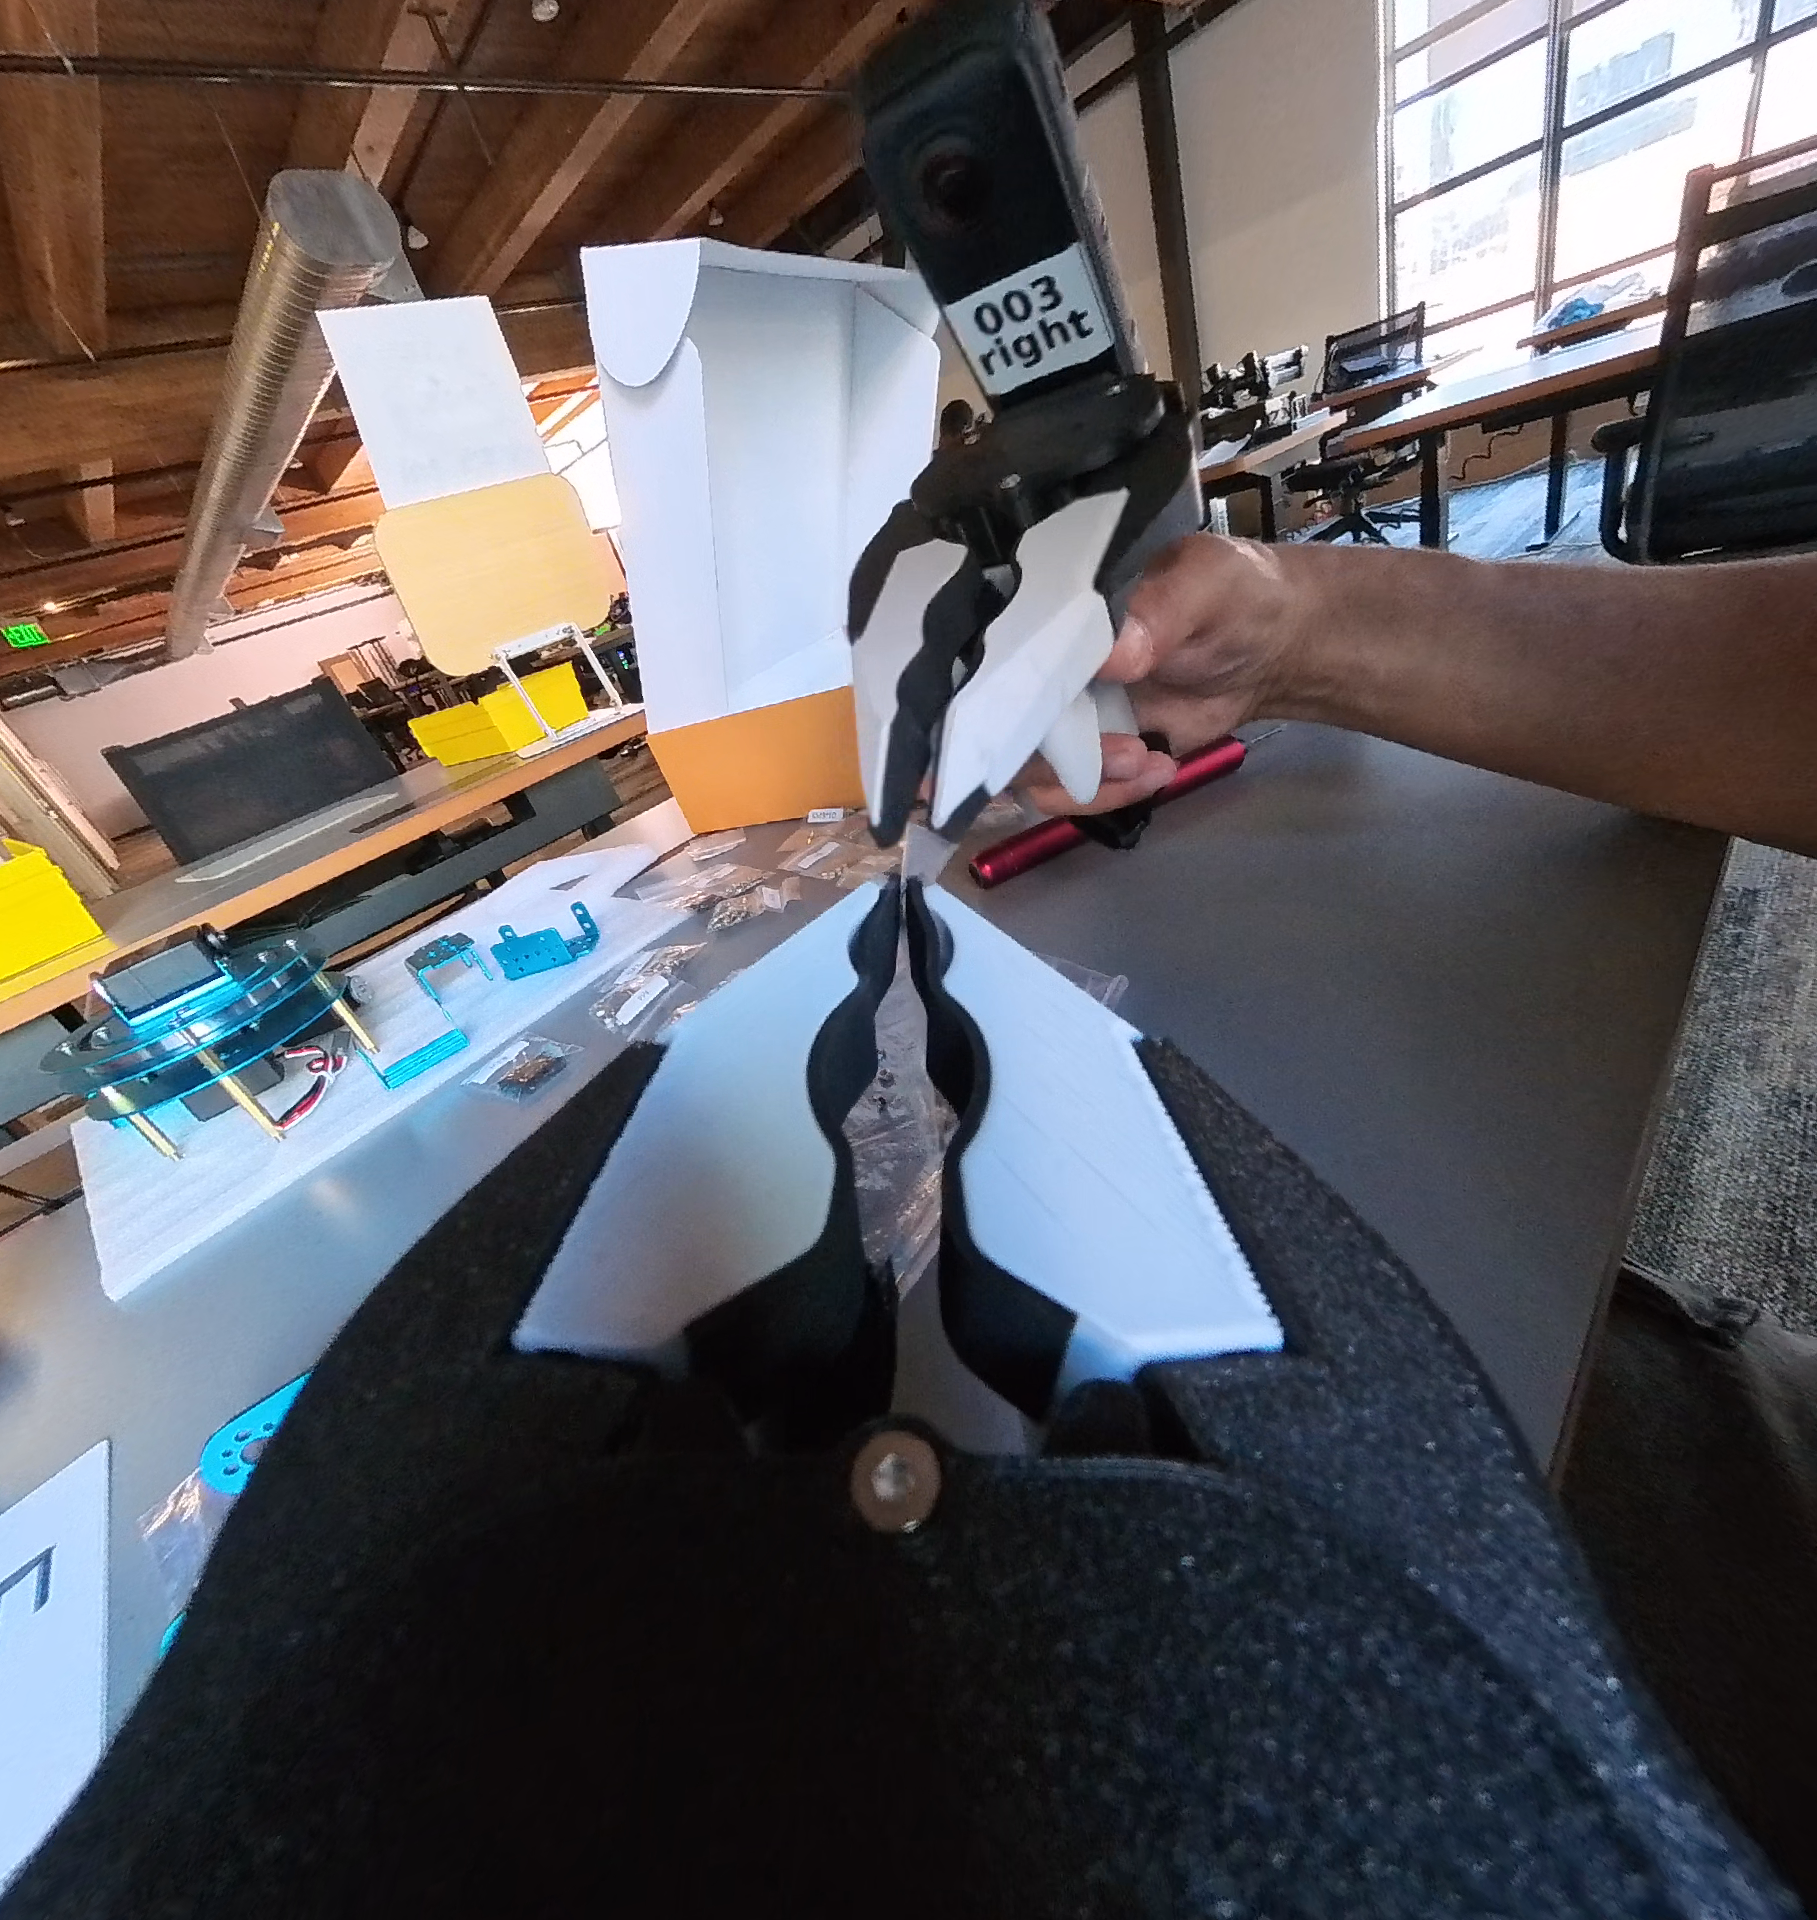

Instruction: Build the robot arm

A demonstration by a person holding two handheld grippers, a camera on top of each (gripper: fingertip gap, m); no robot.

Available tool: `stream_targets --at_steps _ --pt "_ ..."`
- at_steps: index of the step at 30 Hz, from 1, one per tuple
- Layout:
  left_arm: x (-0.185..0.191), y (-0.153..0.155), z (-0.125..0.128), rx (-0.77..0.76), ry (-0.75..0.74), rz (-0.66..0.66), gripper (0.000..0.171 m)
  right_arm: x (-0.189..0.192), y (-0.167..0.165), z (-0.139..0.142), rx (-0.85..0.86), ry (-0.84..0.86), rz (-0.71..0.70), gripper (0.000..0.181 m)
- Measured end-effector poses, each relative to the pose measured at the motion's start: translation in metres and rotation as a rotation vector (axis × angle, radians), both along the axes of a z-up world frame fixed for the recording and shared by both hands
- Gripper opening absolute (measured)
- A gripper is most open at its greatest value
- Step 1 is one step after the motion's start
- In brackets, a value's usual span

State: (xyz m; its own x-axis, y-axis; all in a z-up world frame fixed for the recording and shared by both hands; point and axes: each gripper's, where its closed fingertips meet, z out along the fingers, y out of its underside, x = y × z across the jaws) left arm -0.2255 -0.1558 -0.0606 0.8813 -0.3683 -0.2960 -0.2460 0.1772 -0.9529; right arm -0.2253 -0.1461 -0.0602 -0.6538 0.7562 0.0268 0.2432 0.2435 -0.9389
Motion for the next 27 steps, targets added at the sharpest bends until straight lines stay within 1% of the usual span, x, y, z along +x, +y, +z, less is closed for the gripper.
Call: stream_targets --at_steps 11,17,22,27 --pt "0.000 0.006 -0.006 -0.057 0.004 -0.001 0.000 0.002 -0.003 -0.011 0.131 -0.010 -0.005 0.007" --pt "0.002 0.007 -0.010 -0.092 0.006 -0.031 0.000 0.003 -0.002 -0.007 0.117 -0.003 -0.006 0.006" --pt "0.002 0.005 -0.008 -0.086 -0.002 -0.041 0.000 0.005 0.000 -0.009 0.119 -0.019 -0.003 0.002" --pt "0.003 0.004 -0.007 -0.073 0.001 -0.044 0.000 0.006 0.005 -0.010 0.099 -0.042 -0.012 0.002"
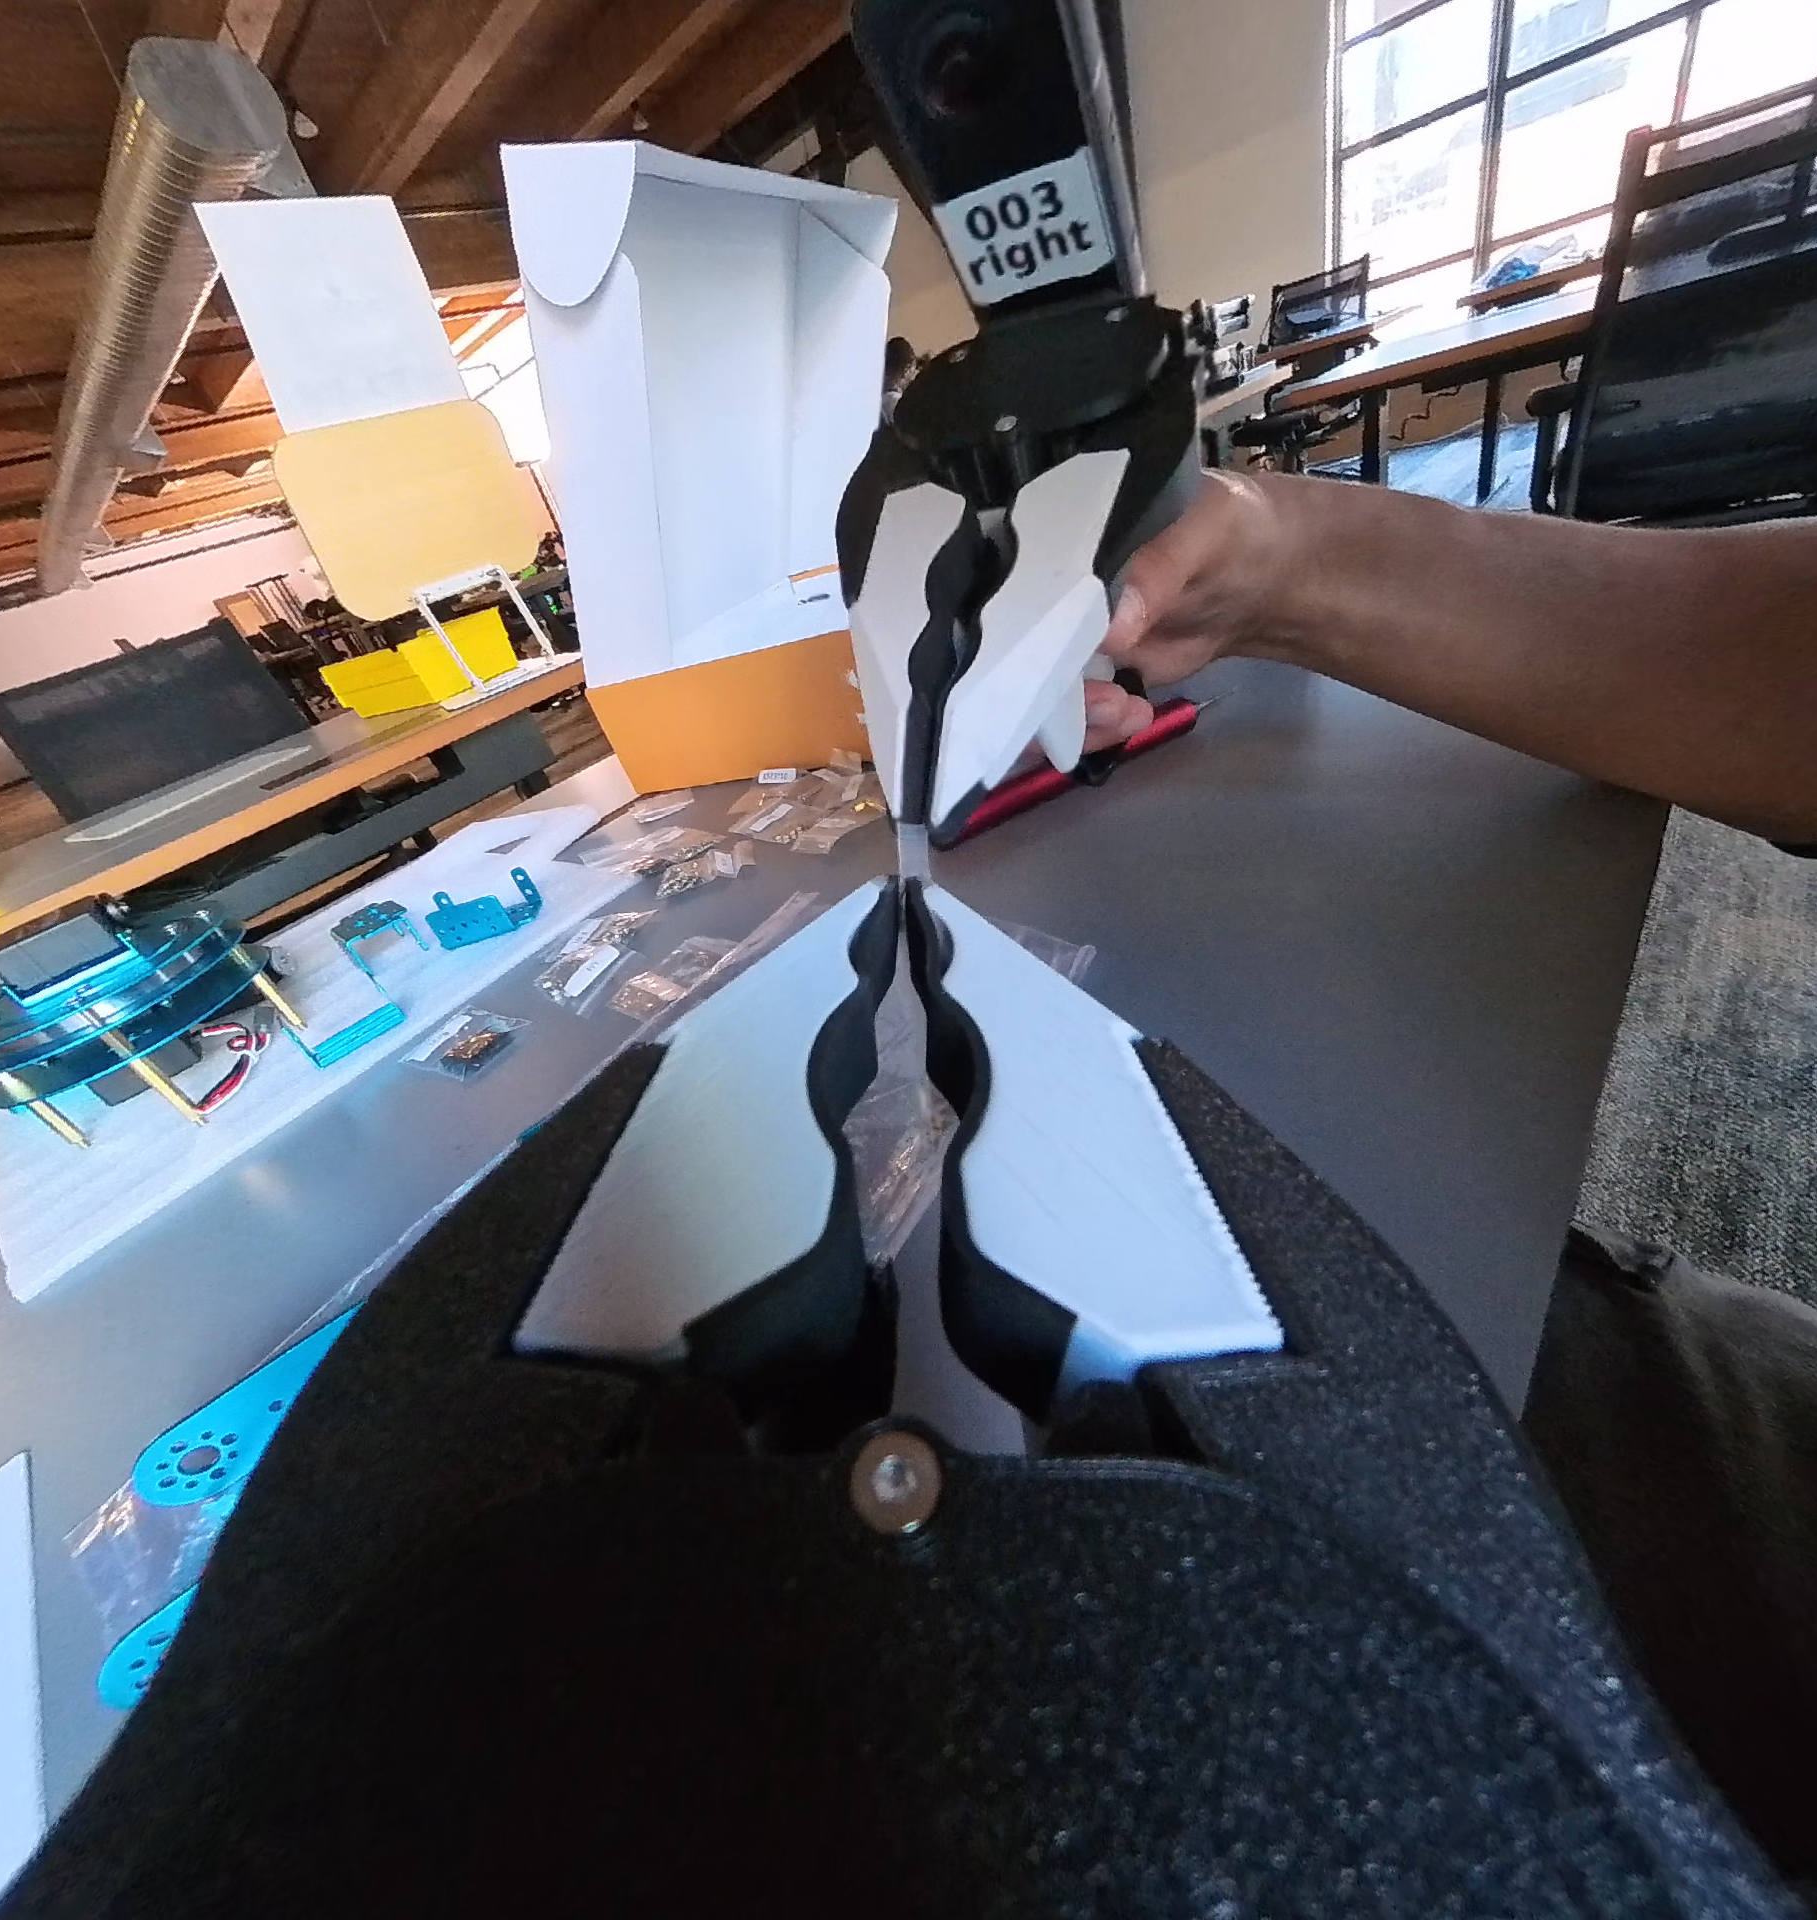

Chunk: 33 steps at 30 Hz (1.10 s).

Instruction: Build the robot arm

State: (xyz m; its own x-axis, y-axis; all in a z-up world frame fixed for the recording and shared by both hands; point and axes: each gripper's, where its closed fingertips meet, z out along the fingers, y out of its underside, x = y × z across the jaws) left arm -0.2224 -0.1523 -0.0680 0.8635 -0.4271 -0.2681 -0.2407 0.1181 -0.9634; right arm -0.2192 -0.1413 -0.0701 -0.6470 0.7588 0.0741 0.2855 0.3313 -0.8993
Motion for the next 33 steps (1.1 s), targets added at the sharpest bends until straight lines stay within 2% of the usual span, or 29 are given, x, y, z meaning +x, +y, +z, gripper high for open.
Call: stream_targets --at_steps 7,26,33 --pt "0.002 -0.001 -0.001 0.003 0.011 -0.006 0.000 0.003 -0.002 0.007 -0.063 0.000 0.020 0.002" --pt "0.004 0.001 -0.004 -0.003 0.033 0.000 0.000 0.005 -0.002 -0.003 -0.050 -0.054 0.027 0.000" --pt "0.008 0.004 -0.018 0.028 0.237 -0.004 0.000 0.007 -0.002 -0.015 -0.012 -0.124 0.019 0.007"
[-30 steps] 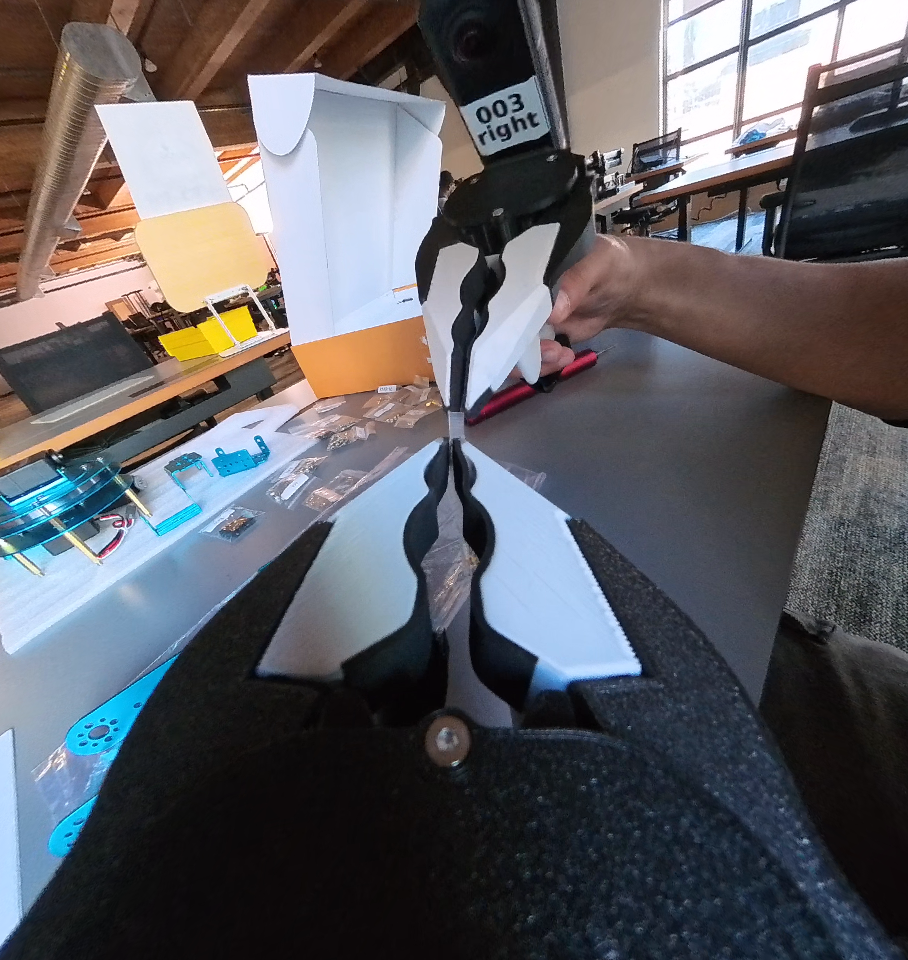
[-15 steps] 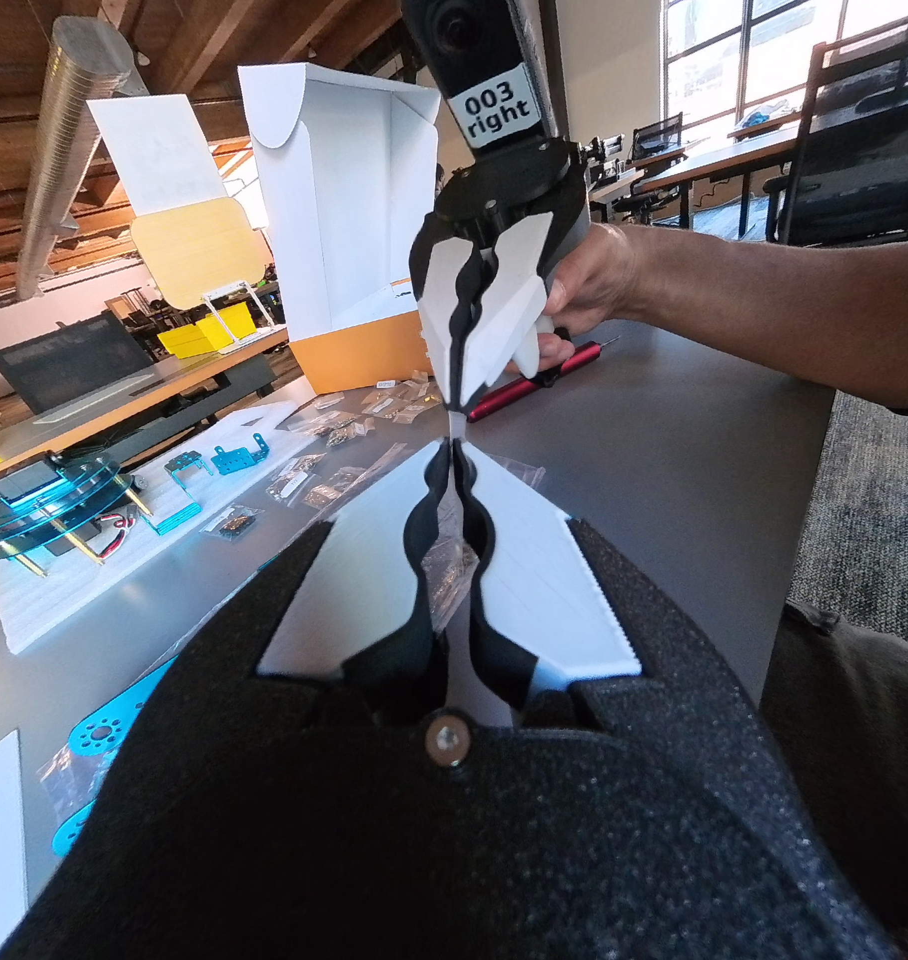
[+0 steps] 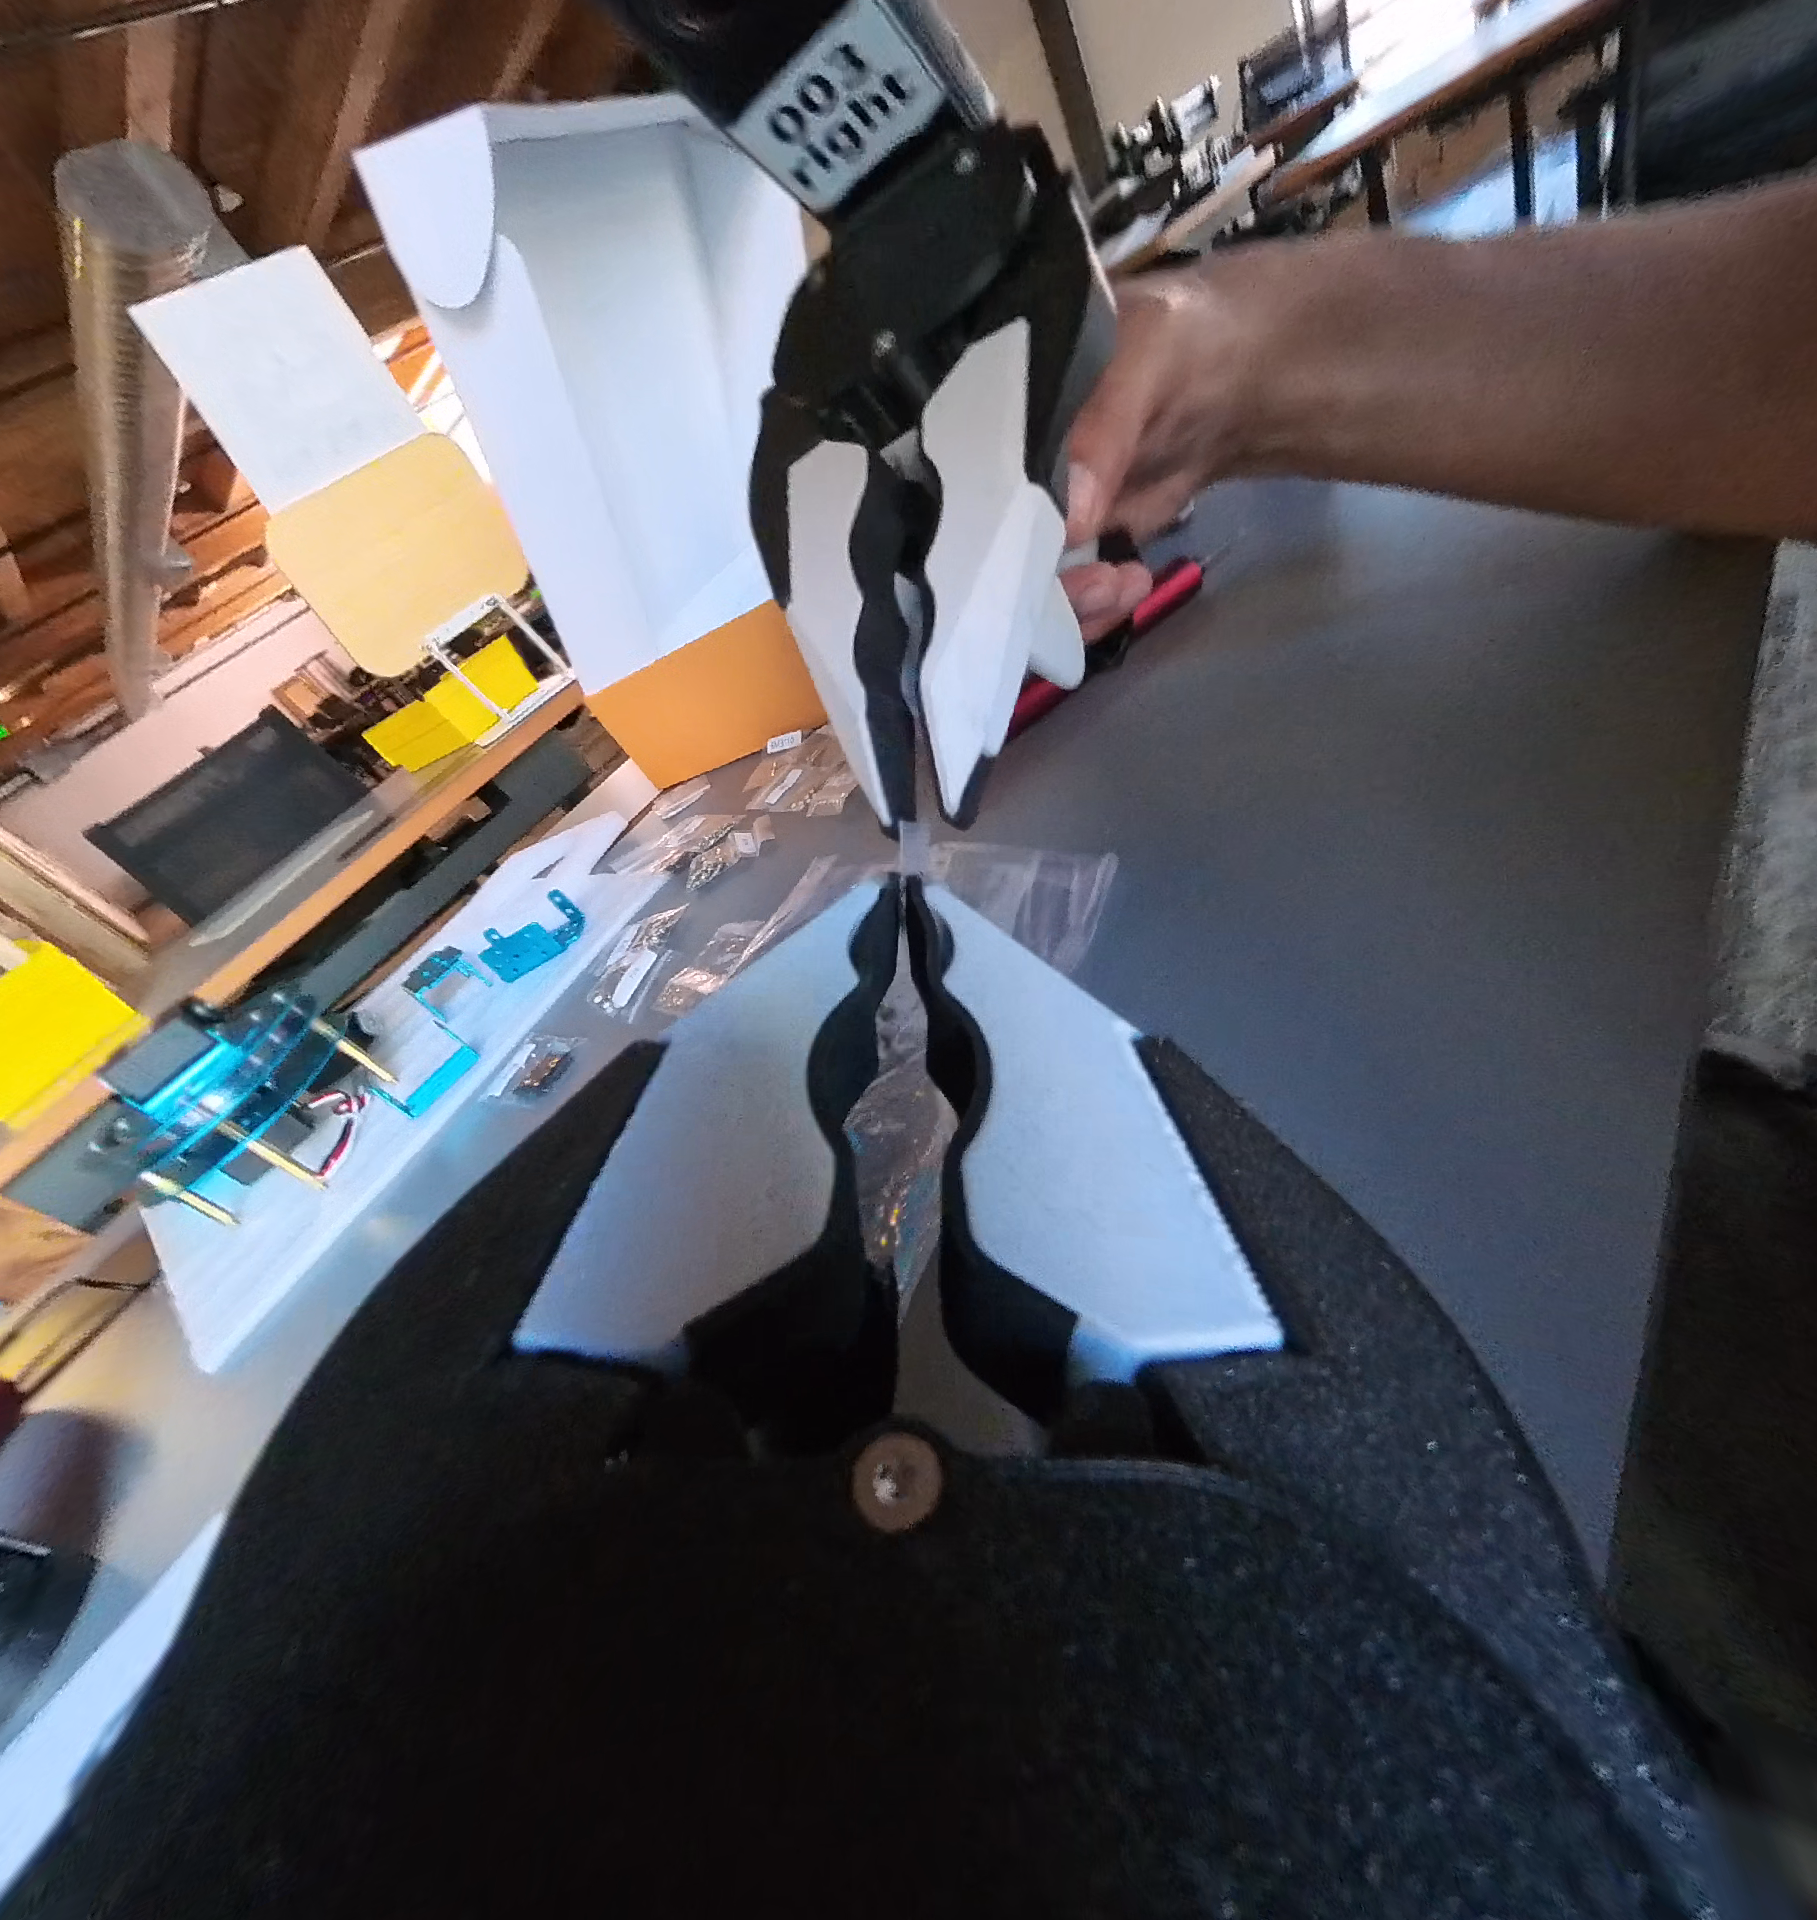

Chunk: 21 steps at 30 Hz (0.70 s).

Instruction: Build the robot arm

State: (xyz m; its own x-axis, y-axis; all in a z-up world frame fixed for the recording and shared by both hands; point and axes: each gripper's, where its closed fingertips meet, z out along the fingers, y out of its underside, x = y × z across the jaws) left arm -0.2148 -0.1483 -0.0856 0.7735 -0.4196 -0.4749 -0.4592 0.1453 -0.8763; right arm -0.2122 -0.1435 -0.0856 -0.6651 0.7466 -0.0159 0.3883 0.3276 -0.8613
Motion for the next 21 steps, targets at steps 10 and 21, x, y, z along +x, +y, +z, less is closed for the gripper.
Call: stream_targets --at_steps 10,21 --pt "0.010 -0.001 -0.031 -0.019 0.326 -0.024 0.001 0.012 0.003 -0.034 0.258 -0.136 -0.016 0.007" --pt "0.011 -0.003 -0.037 -0.038 0.412 -0.041 0.000 0.012 0.004 -0.045 0.319 -0.171 -0.020 0.004"
